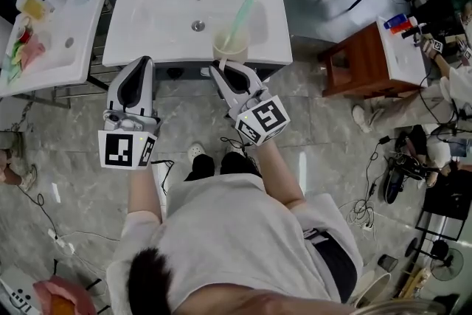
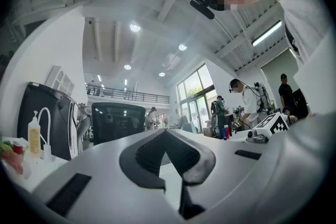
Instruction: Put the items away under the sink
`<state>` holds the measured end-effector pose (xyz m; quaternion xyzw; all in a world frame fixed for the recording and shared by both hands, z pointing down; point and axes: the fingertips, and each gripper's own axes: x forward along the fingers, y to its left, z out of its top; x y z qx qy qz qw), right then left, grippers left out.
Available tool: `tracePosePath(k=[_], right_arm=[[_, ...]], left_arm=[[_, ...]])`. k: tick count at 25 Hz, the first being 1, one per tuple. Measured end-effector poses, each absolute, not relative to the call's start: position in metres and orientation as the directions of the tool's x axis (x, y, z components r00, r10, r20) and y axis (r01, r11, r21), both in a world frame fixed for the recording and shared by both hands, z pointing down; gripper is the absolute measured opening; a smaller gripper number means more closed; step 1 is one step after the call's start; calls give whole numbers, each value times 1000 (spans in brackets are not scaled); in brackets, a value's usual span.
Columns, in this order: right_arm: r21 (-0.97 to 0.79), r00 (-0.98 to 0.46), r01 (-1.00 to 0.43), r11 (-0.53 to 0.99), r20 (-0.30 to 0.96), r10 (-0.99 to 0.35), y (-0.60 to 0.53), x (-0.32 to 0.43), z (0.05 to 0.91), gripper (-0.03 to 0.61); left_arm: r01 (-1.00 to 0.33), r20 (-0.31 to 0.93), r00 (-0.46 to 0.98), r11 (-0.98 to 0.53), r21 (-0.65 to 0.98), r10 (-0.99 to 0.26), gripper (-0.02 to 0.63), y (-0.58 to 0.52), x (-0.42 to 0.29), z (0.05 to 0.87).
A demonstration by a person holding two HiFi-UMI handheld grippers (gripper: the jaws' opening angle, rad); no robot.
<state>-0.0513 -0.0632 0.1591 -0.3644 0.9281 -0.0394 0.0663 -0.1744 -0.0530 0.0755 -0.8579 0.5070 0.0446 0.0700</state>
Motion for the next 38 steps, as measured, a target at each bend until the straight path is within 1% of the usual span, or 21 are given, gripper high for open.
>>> tracePosePath(k=[9, 19, 31, 34, 38], right_arm=[[-107, -779, -609, 786, -102, -618, -51, -47, 155, 34], [-101, -842, -521, 848, -103, -530, -36, -45, 160, 34], [-117, -911, -383, 916, -117, -396, -17, -51, 181, 33], [-131, -917, -365, 922, -120, -380, -15, -55, 190, 32], [-136, -918, -367, 920, -105, -382, -16, -68, 204, 32]], left_arm=[[-903, -144, 428, -427, -40, -892, 8, -53, -165, 87], [-960, -124, 279, -281, -2, -952, 8, -30, -178, 107], [-991, -113, 133, -134, 5, -985, 8, 4, -177, 125], [-993, -115, 116, -118, 9, -987, 8, 9, -179, 133], [-991, -98, 127, -130, 19, -987, 8, 8, -189, 150]])
